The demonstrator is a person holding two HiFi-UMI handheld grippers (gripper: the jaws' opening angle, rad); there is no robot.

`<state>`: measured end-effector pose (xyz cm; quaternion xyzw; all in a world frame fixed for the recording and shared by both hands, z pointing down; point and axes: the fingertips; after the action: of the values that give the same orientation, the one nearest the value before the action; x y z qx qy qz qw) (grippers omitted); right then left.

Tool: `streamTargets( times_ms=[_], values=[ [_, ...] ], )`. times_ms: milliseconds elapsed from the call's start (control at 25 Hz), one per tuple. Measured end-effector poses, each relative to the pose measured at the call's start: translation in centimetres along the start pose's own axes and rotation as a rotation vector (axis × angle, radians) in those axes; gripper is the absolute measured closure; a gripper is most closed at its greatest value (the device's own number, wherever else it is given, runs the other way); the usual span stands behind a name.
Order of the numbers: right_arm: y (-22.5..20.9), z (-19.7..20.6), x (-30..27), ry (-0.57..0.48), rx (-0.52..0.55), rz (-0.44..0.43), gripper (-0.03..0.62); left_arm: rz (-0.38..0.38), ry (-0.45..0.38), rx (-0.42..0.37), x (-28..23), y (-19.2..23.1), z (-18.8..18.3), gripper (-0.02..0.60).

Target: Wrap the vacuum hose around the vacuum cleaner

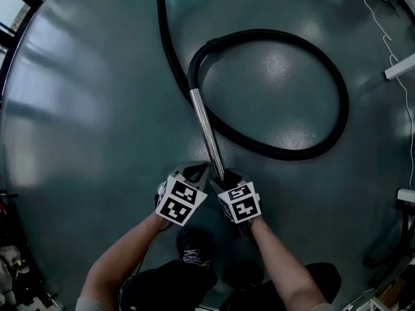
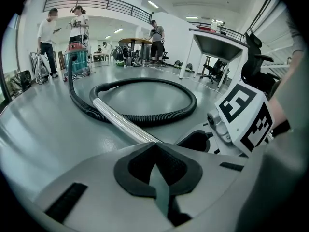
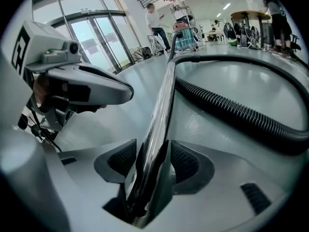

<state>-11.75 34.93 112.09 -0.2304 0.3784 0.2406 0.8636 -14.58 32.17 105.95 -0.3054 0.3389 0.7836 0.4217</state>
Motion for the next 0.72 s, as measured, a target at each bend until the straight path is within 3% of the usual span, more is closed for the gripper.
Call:
streamTargets(
  times_ms=[400, 560, 720],
  values=[
    [-0.1, 0.7, -1.2, 0.038, 0.032, 0.088, 0.385, -0.005, -0.004, 0.018, 0.2, 0.2, 0.5, 0.577],
    [-0.5, 1.1, -1.2, 0.037, -0.046, 0.088, 0.413, -0.010, 0.006, 0.021, 0.1, 0.3, 1.0, 0.577],
    [-1.5, 1.6, -0.6, 0.063, -0.031, 0.103, 0.422, -0.001, 0.005, -0.004, 0.1, 0.0, 0.7, 0.577]
  ],
)
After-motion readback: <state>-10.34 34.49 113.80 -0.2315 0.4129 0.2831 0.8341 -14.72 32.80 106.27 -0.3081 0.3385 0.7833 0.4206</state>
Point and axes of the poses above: the fingertips, and each gripper's own axes: x backward along the fingers, y to its left, z out of its underside, and after that the axes turned 12 degrees about x, right-handed
